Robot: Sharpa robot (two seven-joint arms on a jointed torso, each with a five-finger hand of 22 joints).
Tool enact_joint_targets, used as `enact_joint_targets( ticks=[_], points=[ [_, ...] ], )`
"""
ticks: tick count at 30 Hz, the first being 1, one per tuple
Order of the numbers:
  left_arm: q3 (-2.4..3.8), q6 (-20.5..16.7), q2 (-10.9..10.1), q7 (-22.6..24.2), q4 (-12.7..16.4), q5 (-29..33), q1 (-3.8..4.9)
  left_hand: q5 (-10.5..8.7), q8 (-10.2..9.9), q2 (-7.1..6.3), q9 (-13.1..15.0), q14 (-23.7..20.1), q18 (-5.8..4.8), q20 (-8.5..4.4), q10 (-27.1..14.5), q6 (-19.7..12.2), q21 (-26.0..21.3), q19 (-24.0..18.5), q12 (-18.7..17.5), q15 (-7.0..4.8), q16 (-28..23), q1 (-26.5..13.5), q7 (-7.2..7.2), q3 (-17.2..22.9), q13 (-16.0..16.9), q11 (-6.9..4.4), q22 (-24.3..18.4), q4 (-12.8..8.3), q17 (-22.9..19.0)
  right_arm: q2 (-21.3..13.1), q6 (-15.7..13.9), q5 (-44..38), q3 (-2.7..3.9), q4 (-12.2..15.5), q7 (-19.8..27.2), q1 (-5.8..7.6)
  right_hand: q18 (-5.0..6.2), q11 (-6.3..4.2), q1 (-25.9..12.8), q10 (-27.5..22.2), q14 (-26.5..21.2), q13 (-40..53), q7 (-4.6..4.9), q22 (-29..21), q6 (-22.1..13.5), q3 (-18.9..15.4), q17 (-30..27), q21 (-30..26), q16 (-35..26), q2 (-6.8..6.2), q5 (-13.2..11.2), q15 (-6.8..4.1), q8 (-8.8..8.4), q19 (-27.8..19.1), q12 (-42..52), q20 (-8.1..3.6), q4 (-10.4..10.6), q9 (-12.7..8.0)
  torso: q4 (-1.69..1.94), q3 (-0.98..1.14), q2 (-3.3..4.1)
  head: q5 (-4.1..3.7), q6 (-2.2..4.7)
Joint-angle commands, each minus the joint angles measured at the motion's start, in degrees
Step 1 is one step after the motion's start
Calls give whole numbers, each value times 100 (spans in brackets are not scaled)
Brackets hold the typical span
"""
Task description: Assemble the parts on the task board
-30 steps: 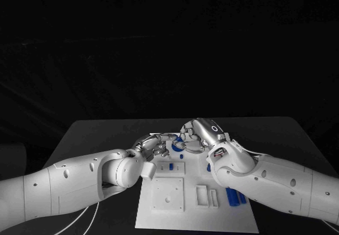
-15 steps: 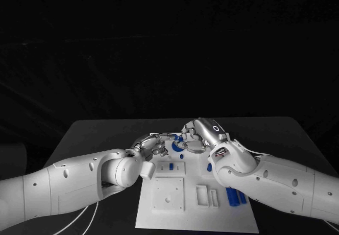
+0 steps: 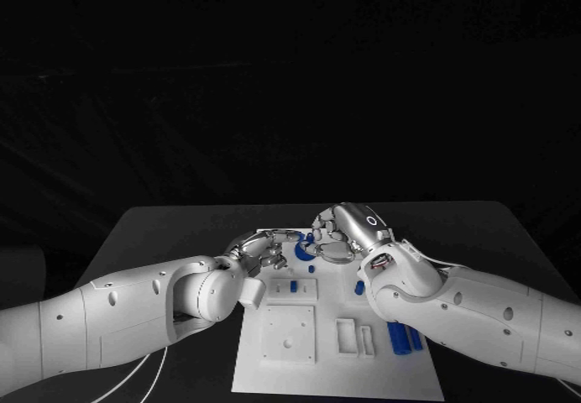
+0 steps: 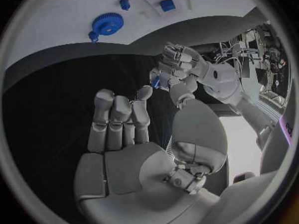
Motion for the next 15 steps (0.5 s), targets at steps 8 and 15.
enact_joint_targets(
  ticks=[8,15],
  points=[
    [0,-6,21,-194,30,-300,-3,-345,96,18,1055,91,99,-562,81,269,-4,84,-73,-137,-57,-135,75,-52,16,-45,-31,34,-8,17,-89,85,10,7,118,3,86,15,10,-27,25,-13,25,-10,14,-24,8,36,-32,12,15,4,-33,-3,-46,10,-20,151,0,2,0,-3,3],
    [-1,13,23,-241,31,-339,-3,-580,100,18,1121,114,96,-574,105,311,-11,97,-97,-158,-76,-167,53,-56,23,-67,-44,53,-5,20,-85,93,11,3,129,3,86,17,4,-27,25,-11,26,-11,12,-30,9,36,-34,14,9,5,-35,-4,-47,12,-19,152,-2,3,3,-1,1]
  ],
)
